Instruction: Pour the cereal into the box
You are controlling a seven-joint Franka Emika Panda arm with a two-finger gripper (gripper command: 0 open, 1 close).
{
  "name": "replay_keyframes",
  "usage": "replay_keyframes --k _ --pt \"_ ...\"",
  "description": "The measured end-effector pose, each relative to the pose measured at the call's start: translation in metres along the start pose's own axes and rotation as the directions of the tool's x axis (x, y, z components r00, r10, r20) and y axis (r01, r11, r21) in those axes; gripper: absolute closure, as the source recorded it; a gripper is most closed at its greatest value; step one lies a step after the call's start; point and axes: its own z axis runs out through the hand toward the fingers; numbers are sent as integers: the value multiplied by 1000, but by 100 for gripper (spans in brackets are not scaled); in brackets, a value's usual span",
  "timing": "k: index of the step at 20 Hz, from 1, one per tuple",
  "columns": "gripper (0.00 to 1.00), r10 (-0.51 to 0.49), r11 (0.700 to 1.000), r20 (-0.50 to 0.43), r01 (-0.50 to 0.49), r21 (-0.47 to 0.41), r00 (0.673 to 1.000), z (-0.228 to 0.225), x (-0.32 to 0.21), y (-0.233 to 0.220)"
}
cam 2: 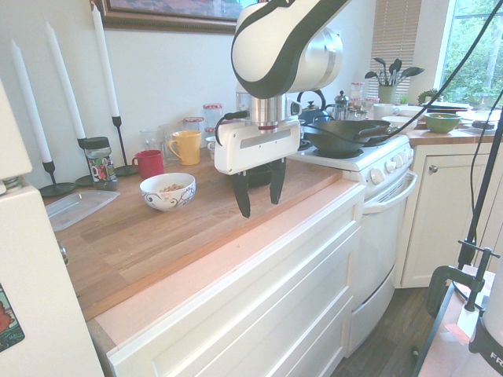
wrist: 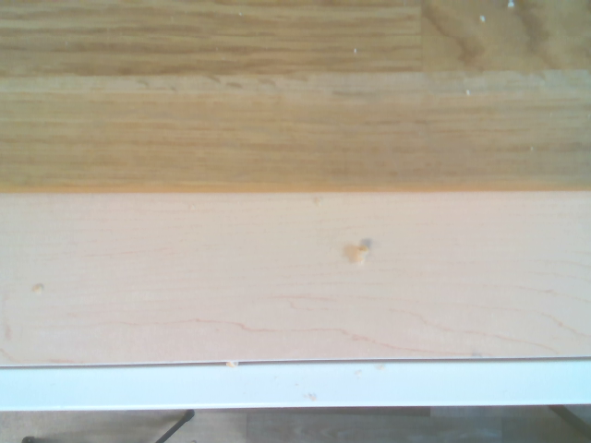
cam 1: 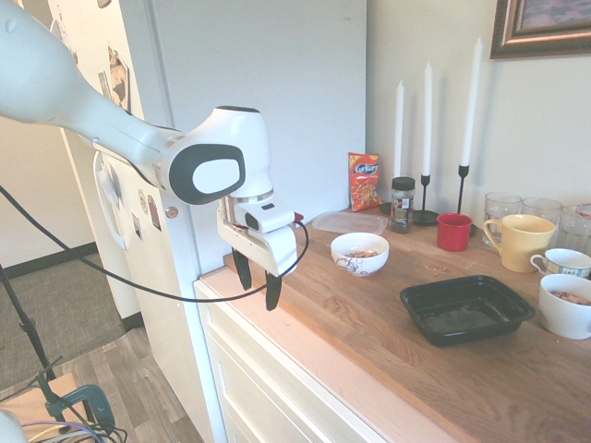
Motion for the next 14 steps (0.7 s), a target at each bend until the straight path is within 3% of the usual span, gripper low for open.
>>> replay_keyframes --k 6,14 --pt "0 -24 999 -58 26 39 998 -26 10 -19" --pt "0 -105 992 -166 114 45 980 -56 27 -149"
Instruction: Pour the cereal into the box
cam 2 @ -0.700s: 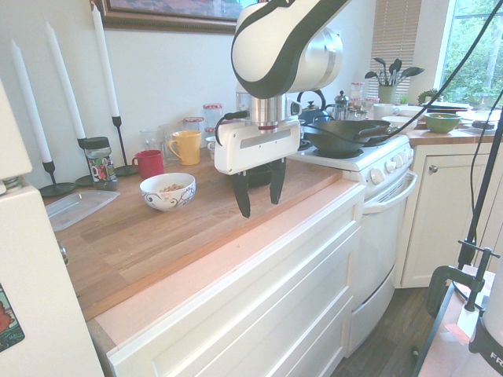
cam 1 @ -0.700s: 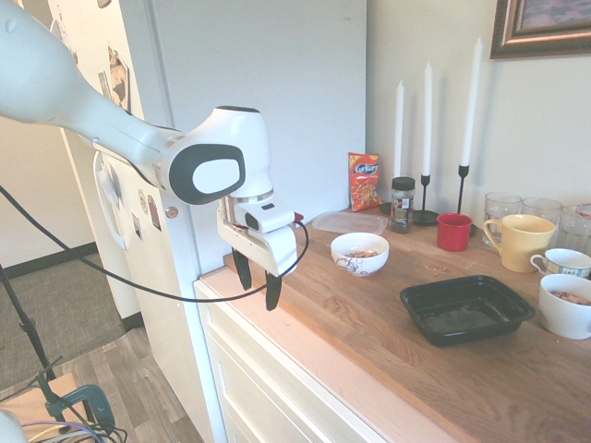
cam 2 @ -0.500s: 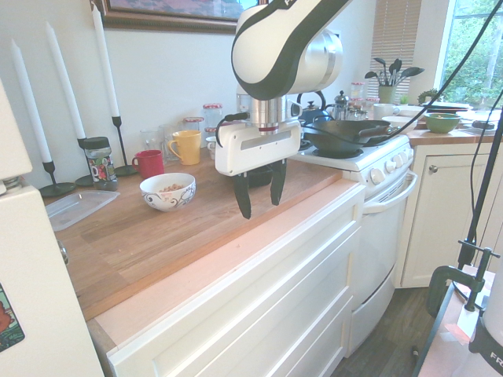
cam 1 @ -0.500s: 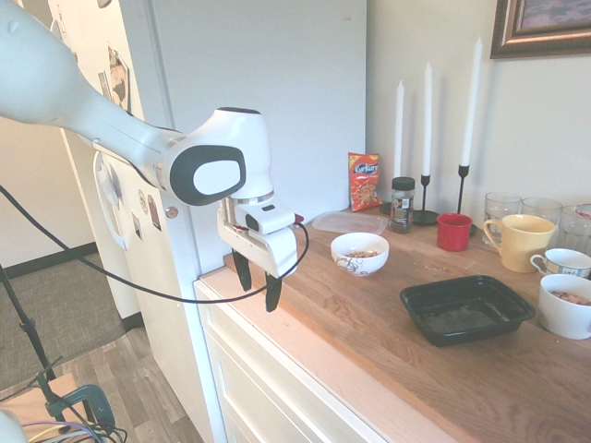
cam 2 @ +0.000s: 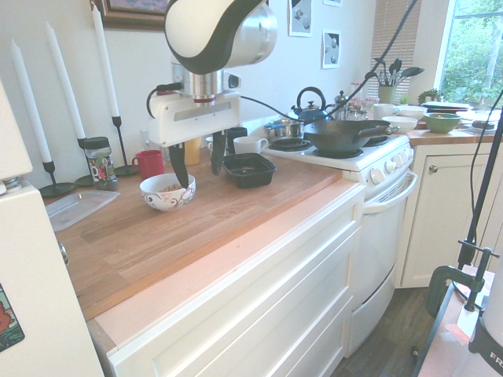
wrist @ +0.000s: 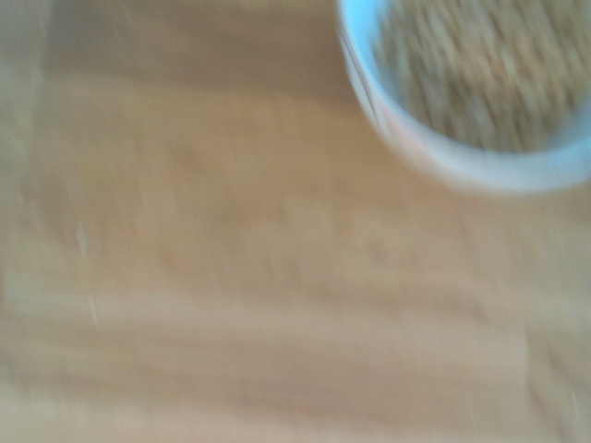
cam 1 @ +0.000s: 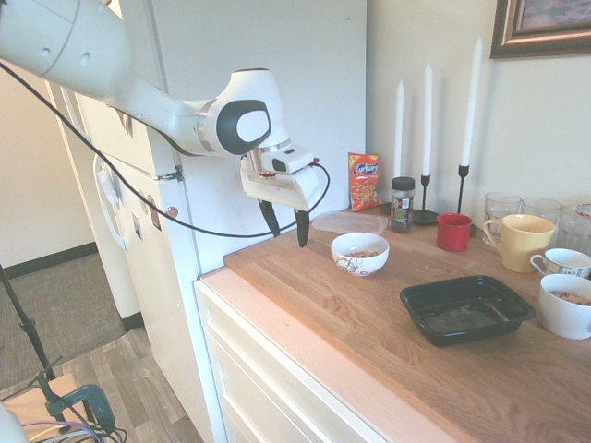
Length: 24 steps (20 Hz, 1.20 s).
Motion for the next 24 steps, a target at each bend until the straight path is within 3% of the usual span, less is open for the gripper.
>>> replay_keyframes --k 10,21,22,24 --pt "0 -81 988 -199 53 -142 977 68 24 -100" --pt "0 -145 962 -348 49 -269 926 134 37 -114" --pt "100 -148 959 -350 49 -279 925 139 38 -113" --pt "100 -151 957 -352 48 -285 924 144 40 -112"
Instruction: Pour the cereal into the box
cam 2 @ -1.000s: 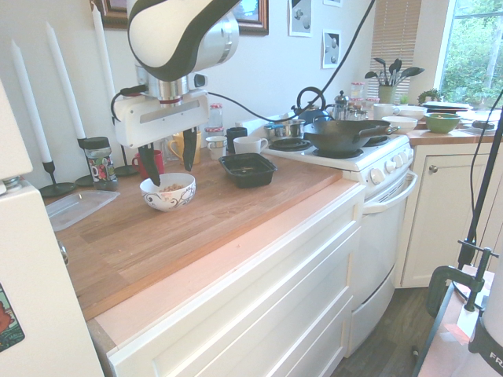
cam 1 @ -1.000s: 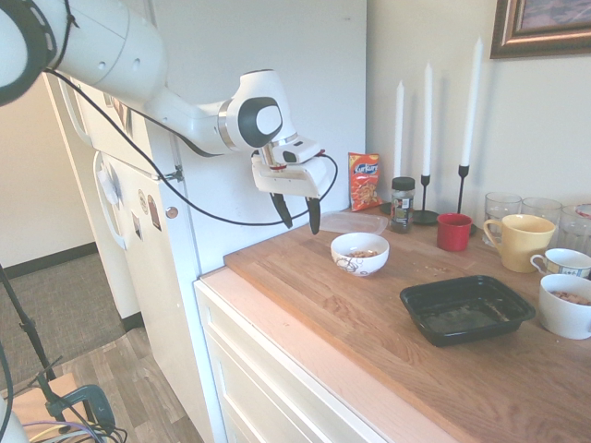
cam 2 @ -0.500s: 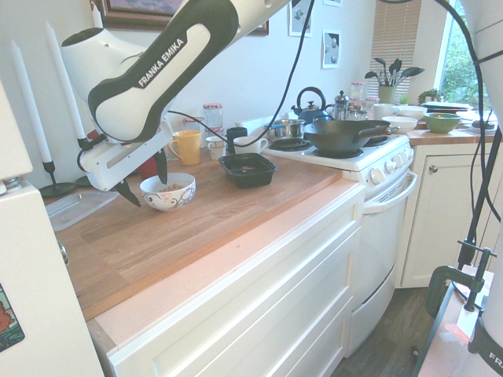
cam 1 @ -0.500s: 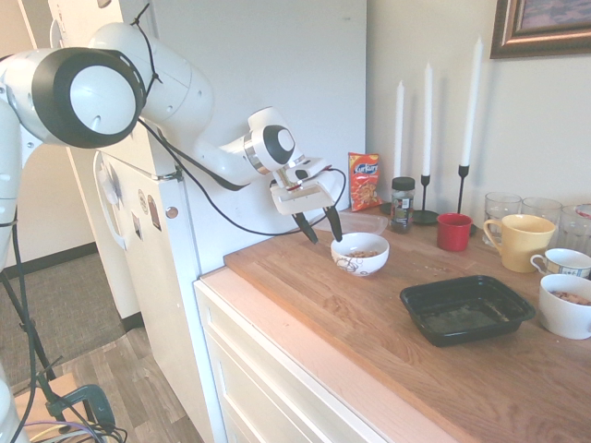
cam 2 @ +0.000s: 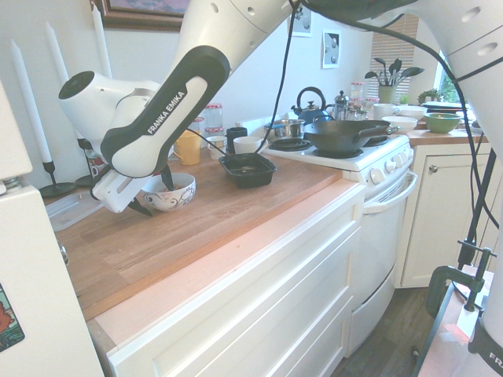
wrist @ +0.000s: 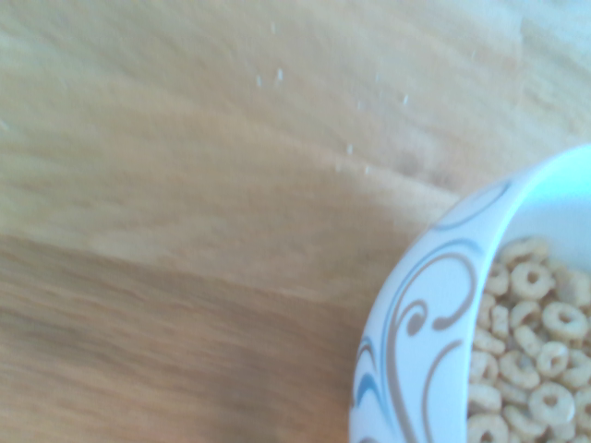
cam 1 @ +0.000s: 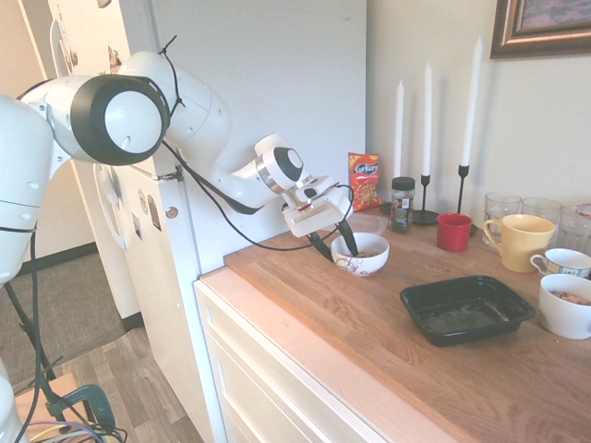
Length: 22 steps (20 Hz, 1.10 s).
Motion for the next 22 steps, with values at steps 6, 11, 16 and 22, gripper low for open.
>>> replay_keyframes --k 6,11,16,22 --pt "100 5 1000 -6 -5 -7 1000 4 5 4" --pt "100 1 1000 -21 -1 0 1000 5 4 4" --pt "100 -4 1000 -21 4 2 1000 7 -2 4" --pt "100 2 1000 -16 -2 -4 1000 10 -4 7"
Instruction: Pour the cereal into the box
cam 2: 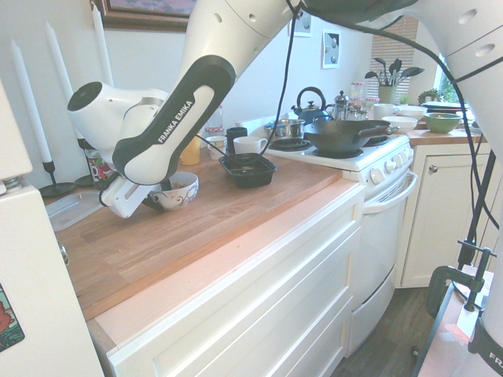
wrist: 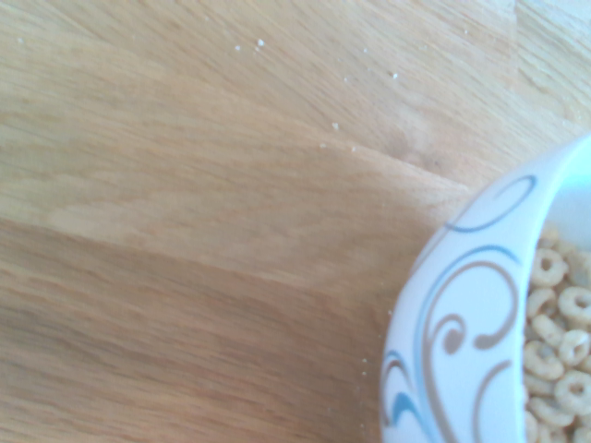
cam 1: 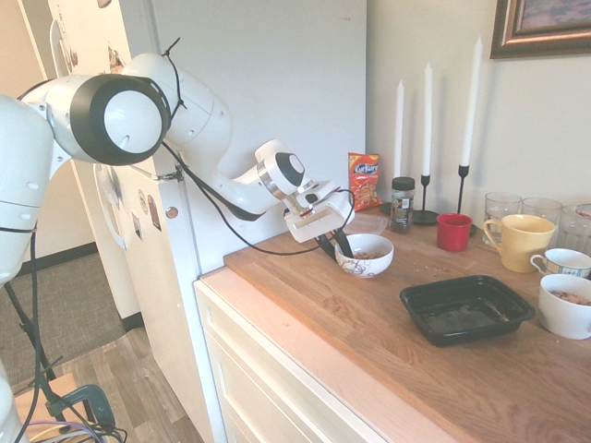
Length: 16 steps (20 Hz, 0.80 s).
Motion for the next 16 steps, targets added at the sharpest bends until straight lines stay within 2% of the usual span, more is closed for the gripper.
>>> replay_keyframes --k 10,16 --pt "100 28 1000 13 -28 -9 1000 14 11 14" --pt "100 58 998 16 -58 17 998 -2 20 17"
